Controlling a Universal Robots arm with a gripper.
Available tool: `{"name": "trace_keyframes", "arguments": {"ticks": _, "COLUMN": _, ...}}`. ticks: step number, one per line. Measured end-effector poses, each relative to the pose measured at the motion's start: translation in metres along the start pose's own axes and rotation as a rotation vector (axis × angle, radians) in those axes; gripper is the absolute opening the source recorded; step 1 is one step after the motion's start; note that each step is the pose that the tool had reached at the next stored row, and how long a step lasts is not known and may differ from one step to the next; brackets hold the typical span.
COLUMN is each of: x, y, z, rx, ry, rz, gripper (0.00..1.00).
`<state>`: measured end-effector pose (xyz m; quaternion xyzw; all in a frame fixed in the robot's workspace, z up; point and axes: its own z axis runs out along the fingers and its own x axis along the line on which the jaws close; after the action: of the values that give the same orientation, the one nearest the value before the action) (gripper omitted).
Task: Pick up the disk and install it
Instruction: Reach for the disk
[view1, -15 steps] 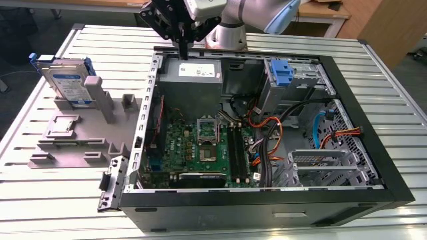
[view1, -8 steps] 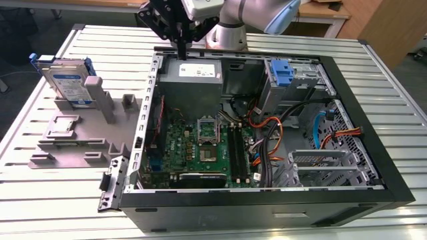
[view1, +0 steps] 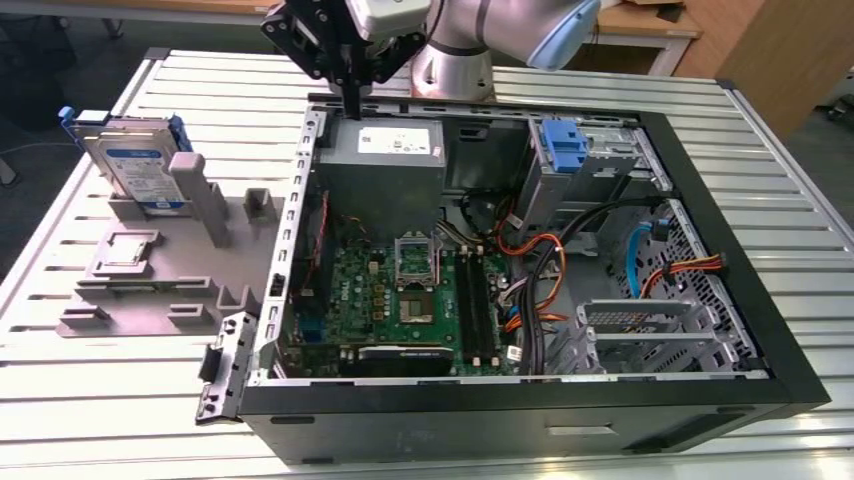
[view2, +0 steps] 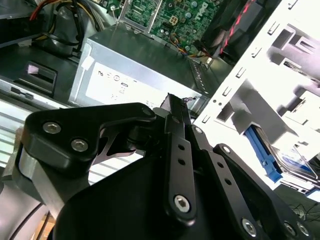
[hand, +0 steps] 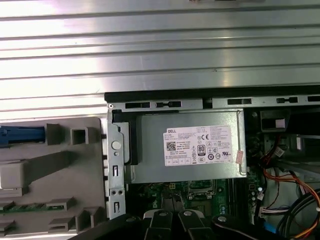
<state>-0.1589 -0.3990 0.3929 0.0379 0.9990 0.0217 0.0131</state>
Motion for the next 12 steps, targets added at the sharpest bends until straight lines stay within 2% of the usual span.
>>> {"name": "trace_keyframes", "arguments": {"ticks": 6, "x": 0.0068, "y": -0.0005, "z": 0.0001, "rx": 0.0000, "ry": 0.0000, "rz": 0.000, "gripper": 0.10}}
{"name": "trace_keyframes", "arguments": {"ticks": 12, "x": 0.0103, "y": -0.0008, "z": 0.0003, "rx": 0.0000, "ry": 0.0000, "rz": 0.000, "gripper": 0.10}}
